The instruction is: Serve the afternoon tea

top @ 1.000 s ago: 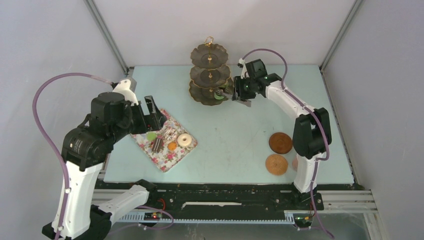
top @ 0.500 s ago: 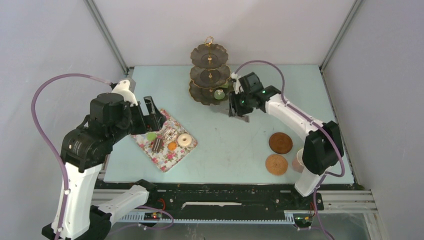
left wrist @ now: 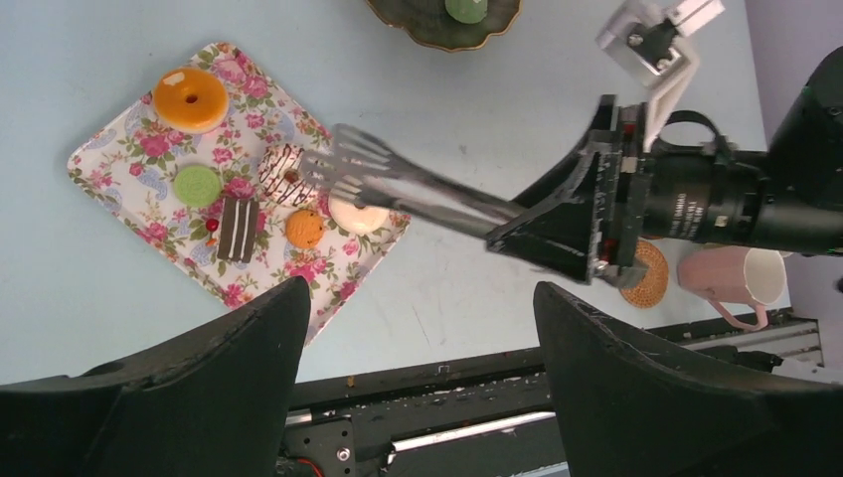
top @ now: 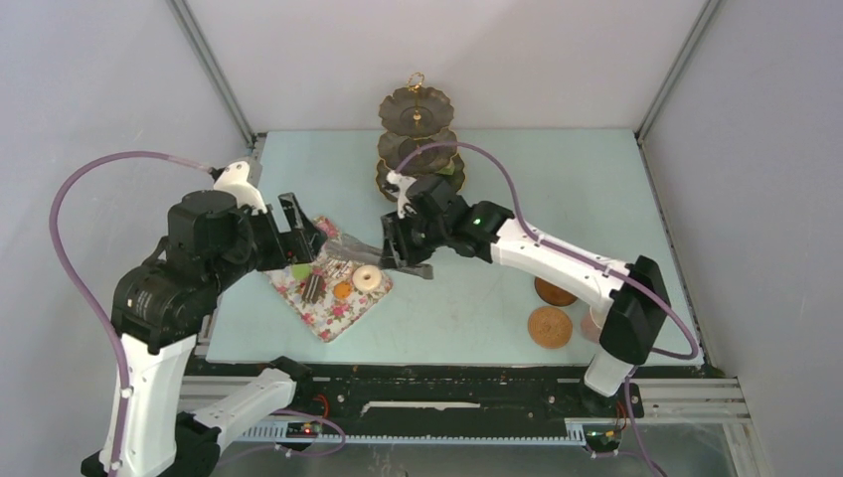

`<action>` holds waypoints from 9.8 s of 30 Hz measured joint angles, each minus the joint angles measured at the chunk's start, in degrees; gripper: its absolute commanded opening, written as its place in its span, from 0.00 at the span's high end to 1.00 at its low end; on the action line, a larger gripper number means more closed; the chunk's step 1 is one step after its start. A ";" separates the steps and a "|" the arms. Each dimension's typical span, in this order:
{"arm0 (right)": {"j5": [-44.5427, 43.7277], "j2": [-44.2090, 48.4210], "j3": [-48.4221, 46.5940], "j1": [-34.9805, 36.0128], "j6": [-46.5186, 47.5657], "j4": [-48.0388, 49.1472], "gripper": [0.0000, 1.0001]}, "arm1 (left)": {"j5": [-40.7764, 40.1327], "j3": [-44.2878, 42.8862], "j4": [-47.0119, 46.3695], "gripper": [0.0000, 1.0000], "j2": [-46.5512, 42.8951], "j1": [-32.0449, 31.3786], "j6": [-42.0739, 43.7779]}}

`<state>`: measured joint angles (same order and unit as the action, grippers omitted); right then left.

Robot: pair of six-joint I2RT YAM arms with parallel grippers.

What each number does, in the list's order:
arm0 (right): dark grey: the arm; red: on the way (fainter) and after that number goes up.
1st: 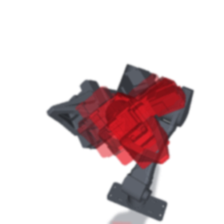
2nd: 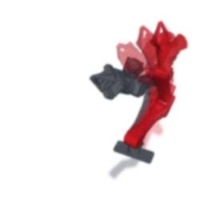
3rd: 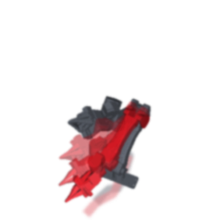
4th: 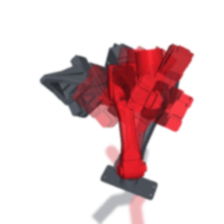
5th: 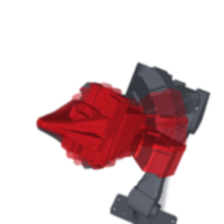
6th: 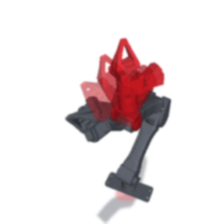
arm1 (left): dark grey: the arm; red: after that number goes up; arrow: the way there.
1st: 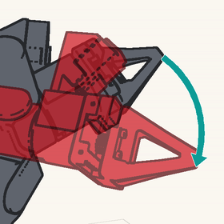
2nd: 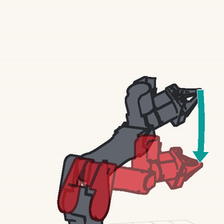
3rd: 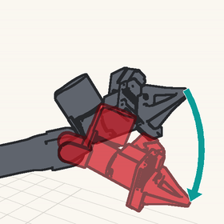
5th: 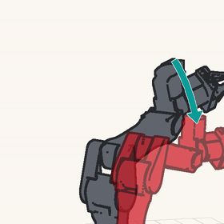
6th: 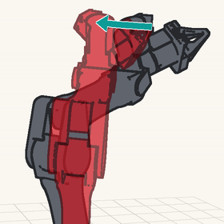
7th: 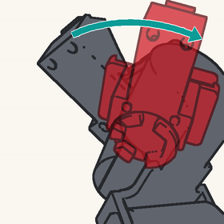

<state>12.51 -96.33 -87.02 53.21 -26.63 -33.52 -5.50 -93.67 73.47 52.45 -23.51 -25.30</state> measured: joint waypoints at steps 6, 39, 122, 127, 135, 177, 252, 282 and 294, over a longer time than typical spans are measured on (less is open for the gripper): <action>9.09 -5.42 -1.27 2.36 -11.85 12.92 0.64 | -0.66 -0.76 -0.02 0.11 -1.40 0.00 -0.85; 16.90 -21.55 -4.07 2.10 -21.18 17.27 0.63 | -2.91 -2.14 0.57 0.11 -2.25 -0.02 -0.39; 16.17 -21.55 -5.57 0.35 -22.49 10.10 0.58 | -0.33 -1.88 -1.33 0.10 -1.88 -0.09 0.33; 16.55 -22.84 -5.70 0.37 -22.51 10.29 0.60 | -0.33 -1.70 -1.33 0.10 -1.88 -0.09 0.33; 17.25 -24.63 -7.54 0.57 -22.60 11.19 0.62 | -0.33 -1.70 -1.33 0.10 -1.88 -0.09 0.33; 25.51 -15.72 3.87 -2.91 -22.38 19.98 0.90 | -0.07 -1.70 -1.44 0.10 0.42 -0.11 0.33; -5.68 -15.19 -9.77 12.50 10.54 -4.35 0.57 | 0.11 -0.96 -1.84 0.09 0.46 -0.11 0.31; -10.32 -17.44 -9.79 13.90 10.12 -4.42 0.56 | 0.15 -0.96 -1.81 0.10 0.76 -0.11 0.31; -5.60 -17.44 -8.70 12.66 9.01 -2.16 0.55 | 0.13 -0.96 -1.81 0.10 0.76 -0.11 0.31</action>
<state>6.92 -113.78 -95.72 65.87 -17.63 -35.68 -5.37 -94.63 71.66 53.21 -23.62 -24.99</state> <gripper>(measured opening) 0.439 0.906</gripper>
